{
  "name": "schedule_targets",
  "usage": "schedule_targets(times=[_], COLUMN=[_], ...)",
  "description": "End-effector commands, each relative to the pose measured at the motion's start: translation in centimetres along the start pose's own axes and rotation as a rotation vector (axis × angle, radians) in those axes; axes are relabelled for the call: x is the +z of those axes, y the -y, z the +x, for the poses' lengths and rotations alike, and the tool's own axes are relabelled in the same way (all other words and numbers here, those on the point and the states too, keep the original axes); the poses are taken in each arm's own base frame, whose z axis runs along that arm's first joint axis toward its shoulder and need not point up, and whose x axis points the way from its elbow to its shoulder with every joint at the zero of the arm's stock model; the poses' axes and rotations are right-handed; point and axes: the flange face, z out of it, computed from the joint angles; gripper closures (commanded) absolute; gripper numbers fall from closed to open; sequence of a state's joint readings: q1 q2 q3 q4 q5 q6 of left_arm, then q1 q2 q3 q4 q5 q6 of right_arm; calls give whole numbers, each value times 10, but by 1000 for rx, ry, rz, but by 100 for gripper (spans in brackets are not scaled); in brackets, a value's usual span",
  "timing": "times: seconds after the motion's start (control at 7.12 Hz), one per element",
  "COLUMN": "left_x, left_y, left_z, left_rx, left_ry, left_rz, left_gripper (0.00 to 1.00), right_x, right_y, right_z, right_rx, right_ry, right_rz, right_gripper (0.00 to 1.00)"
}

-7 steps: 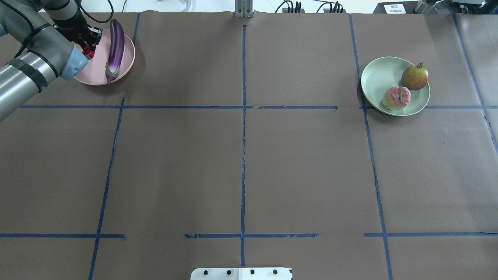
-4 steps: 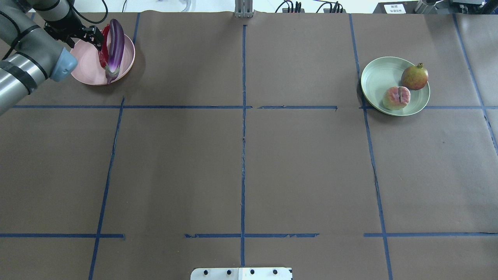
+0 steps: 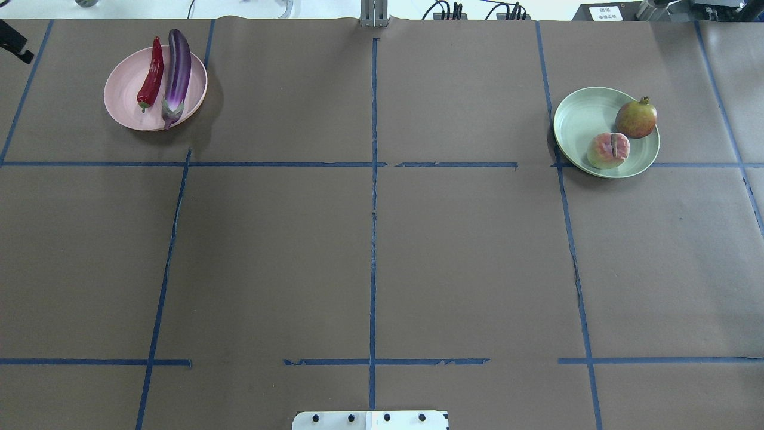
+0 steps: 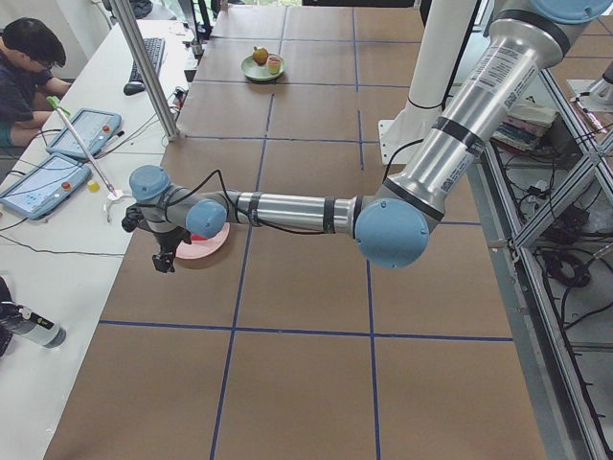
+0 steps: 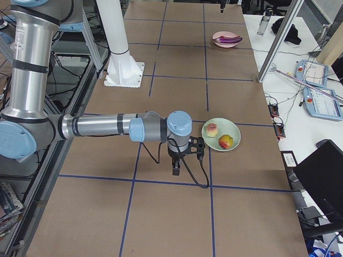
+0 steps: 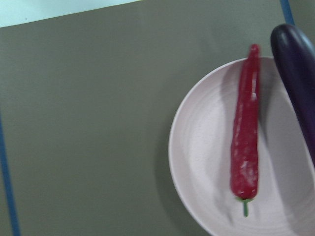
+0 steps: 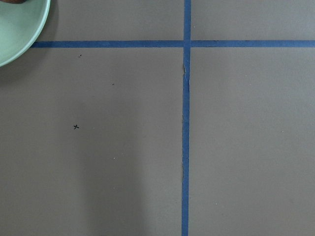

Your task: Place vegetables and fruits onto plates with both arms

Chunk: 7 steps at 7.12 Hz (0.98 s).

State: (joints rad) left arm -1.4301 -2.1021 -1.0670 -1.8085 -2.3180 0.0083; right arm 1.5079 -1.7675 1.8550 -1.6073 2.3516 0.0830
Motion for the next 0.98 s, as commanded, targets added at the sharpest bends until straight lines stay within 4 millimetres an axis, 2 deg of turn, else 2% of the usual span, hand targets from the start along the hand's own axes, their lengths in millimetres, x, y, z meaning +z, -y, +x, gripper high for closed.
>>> schedule_targets(times=[0.0,0.14,0.28,0.42,0.56,0.7,0.84], left_x=[-84,-81,-65,-69,-47,-47,-56], left_y=[-40,-102,-163,-188,-236,-244,-250], left_z=[-76,-111,-107,-94,-102,-102,-92], left_rx=[6,-80,-90,-81,-118,-122,-98], left_ry=[21,10,5,15,7,12,22], left_rz=[-47,-69,-75,-63,-103,-106,-89], left_gripper=[0,0,0,0,0,0,0], right_x=[-2,-5,-5,-5,-5,-5,-5], right_y=[0,0,0,0,0,0,0], right_z=[-2,-4,-4,-4,-4,-4,-4], right_rx=[-6,-10,-8,-7,-7,-6,-7], right_ry=[0,1,1,1,1,1,2], right_rz=[4,11,10,10,10,10,9], right_gripper=[0,0,0,0,0,0,0])
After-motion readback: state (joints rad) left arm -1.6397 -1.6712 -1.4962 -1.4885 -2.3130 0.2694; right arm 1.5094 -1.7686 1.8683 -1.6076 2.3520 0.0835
